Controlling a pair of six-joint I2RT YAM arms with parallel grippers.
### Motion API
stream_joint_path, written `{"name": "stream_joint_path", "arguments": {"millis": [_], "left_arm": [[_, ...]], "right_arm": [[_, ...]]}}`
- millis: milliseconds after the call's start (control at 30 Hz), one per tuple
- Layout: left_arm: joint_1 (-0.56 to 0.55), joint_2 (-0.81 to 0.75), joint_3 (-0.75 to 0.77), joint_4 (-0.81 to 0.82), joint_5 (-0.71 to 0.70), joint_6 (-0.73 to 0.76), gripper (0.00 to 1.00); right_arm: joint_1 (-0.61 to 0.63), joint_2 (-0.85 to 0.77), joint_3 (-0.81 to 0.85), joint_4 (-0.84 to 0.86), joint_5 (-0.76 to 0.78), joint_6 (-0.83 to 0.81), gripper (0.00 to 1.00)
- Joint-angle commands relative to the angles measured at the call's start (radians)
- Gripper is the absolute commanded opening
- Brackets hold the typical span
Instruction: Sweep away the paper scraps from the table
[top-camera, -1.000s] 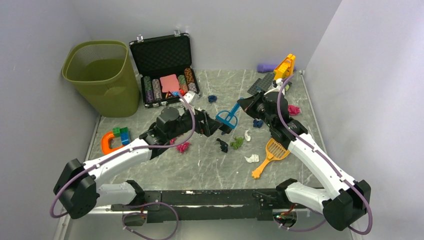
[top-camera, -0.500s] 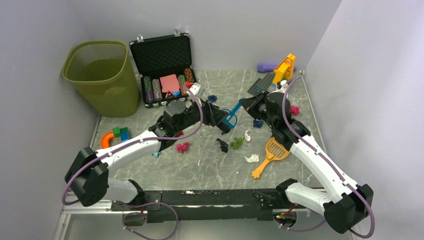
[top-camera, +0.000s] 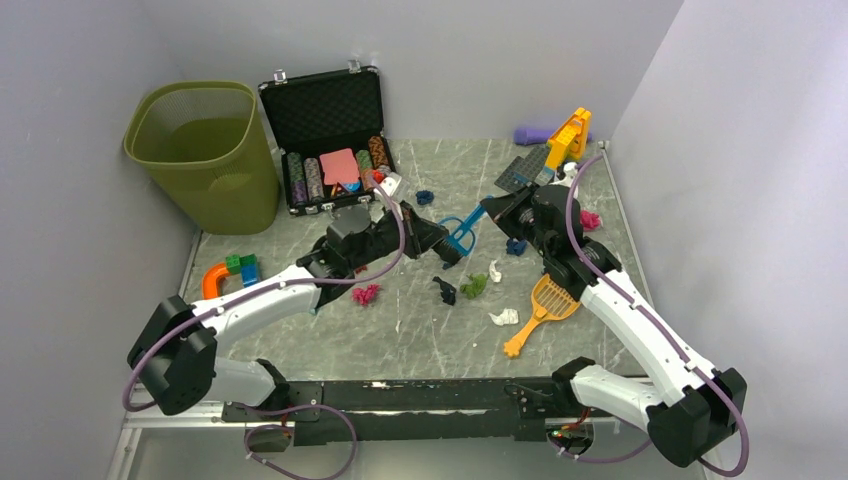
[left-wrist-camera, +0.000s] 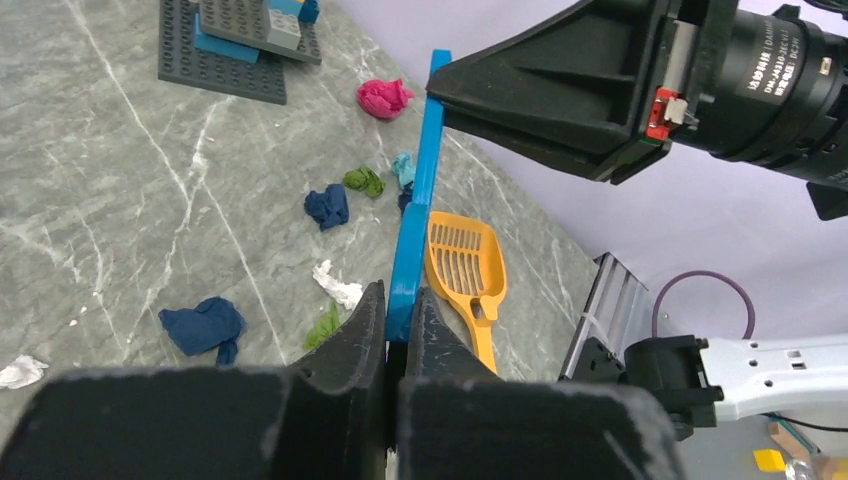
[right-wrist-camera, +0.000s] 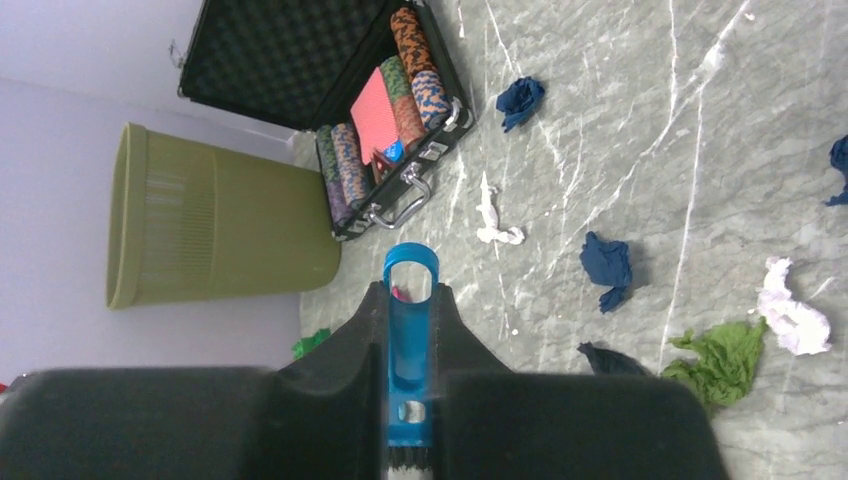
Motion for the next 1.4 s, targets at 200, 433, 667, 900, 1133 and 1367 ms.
{"name": "stream_joint_path", "arguments": {"millis": [200, 433, 667, 900, 1133, 1367], "left_arm": [[0.052, -0.137, 0.010, -0.144, 0.079, 0.035, 0.00], [0.221, -0.274, -0.054, -0.209, 0.500, -0.048, 0.00], [0.230, -0.302, 0.024, -0.447, 0.679, -0.032, 0.00], [0.230, -0.322, -0.001, -0.402, 0.732, -0.083, 0.00], [0.233, -0.334, -0.004, -0.398, 0.748, -0.099, 0.00], [0.237, -0.332, -0.002, -0.394, 0.741, -0.102, 0.00]], "right_arm": [[0.000, -0.121, -0.010, 0.011, -0.068, -0.176, 1.00], [-0.019, -0.153, -0.004, 0.056, -0.486, -0.583, 1.00], [-0.019, -0.078, 0.014, 0.109, -0.887, -0.607, 1.00], [-0.017, -0.015, 0.027, 0.150, -1.106, -0.577, 0.92], [-0.018, -0.020, 0.021, 0.087, -1.162, -0.625, 0.73], [-0.019, -0.030, -0.022, 0.112, -1.188, -0.611, 0.51]]}}
